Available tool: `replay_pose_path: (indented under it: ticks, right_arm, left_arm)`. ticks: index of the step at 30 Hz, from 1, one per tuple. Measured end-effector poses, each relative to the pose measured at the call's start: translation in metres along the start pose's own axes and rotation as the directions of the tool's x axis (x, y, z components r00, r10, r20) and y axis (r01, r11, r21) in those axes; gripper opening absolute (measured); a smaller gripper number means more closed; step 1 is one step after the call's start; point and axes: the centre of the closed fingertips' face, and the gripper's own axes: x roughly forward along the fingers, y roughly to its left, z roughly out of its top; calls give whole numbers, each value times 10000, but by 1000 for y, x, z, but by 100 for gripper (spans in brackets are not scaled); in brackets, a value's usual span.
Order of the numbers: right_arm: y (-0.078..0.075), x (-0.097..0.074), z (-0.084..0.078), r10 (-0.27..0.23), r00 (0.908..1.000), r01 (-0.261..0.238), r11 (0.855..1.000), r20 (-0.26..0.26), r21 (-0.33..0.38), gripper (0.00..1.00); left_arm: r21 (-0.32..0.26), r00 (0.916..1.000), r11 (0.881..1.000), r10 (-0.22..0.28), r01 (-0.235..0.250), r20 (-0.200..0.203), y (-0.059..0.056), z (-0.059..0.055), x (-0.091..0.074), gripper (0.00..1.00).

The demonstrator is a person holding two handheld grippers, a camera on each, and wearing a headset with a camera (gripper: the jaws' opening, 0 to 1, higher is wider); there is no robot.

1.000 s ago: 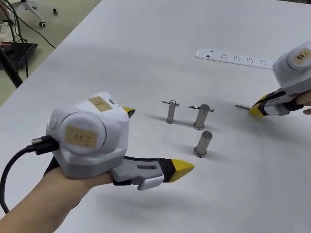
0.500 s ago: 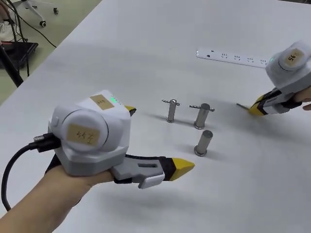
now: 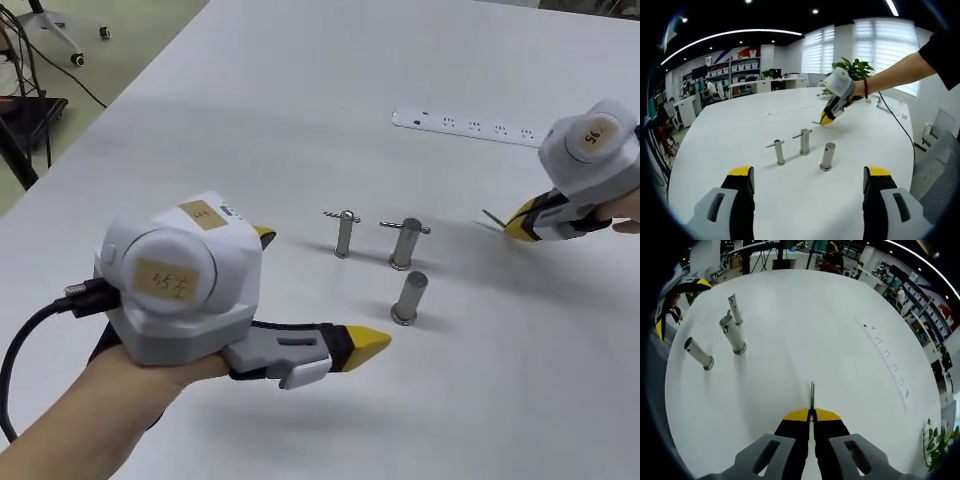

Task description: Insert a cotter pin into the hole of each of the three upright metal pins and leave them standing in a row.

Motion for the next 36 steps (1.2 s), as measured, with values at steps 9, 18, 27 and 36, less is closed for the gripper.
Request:
replay_pose_path:
  ticks: [9,18,27,36]
  right_arm:
    - [16,-17,8,-125,9979,133,9999,629,-110,0]
    - [33,-36,28,-336,9913,401,9980,1276,-482,0]
    - [55,-52,55,-255,9789,495,9922,2029,-1141,0]
    - [81,-64,73,-194,9667,718,9776,2552,-1979,0]
  left_arm:
    - [-235,9998,9996,-170,168,-80,-4,-2,1,83]
    - [-519,9990,9976,-455,452,-50,-13,-1,2,79]
    - [-580,9959,9943,-897,899,74,-25,8,6,71]
    - [-733,9936,9909,-1120,1129,161,-26,28,14,62]
